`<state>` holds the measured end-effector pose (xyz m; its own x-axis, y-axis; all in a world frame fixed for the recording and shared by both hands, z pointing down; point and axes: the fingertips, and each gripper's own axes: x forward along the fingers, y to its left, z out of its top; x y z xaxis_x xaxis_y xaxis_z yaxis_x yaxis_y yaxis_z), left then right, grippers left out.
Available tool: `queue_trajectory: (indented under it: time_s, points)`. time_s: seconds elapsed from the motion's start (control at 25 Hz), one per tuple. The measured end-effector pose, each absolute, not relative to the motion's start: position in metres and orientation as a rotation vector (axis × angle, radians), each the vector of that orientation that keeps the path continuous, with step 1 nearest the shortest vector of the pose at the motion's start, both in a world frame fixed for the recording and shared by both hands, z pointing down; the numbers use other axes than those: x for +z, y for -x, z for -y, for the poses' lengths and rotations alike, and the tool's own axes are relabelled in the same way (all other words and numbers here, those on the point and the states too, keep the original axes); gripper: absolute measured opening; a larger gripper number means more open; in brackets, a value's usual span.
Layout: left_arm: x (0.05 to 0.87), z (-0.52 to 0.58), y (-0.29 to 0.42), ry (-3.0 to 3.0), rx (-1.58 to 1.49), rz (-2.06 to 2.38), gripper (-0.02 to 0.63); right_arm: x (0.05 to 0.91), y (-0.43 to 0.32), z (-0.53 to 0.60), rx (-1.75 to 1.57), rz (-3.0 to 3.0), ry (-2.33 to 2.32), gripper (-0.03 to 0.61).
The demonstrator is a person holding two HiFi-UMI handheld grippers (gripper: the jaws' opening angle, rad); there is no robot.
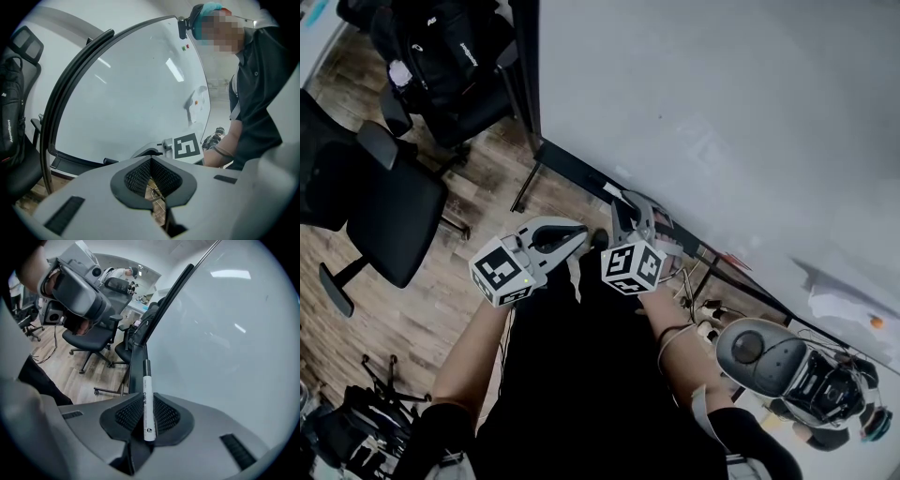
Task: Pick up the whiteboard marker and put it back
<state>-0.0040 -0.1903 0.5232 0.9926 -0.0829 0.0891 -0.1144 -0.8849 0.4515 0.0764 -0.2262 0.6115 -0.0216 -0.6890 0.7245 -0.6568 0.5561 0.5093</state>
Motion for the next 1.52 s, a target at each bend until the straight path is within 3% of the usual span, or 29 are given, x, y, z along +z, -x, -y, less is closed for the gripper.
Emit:
queue_trajectory:
  time_s: [0.64,1.12,1.52]
  points:
    - [0.476,0.214,0.033,-2.761,0.024,0.24,0.012,0.507,-0.032,0.228,-0.039,2.006,-1.208,0.074]
    - [0.397,0.221,0.035,-2.923,-0.009,0.301,0.012,0.369,-0.01,0.225,-0.233,2.224,-1.337,0.074]
    - [0.332,0.218,0.026,-3.049,0.04,0.308,0.012,0.29,-0.04,0.206,-0.2,2.469,-1.58,0.074]
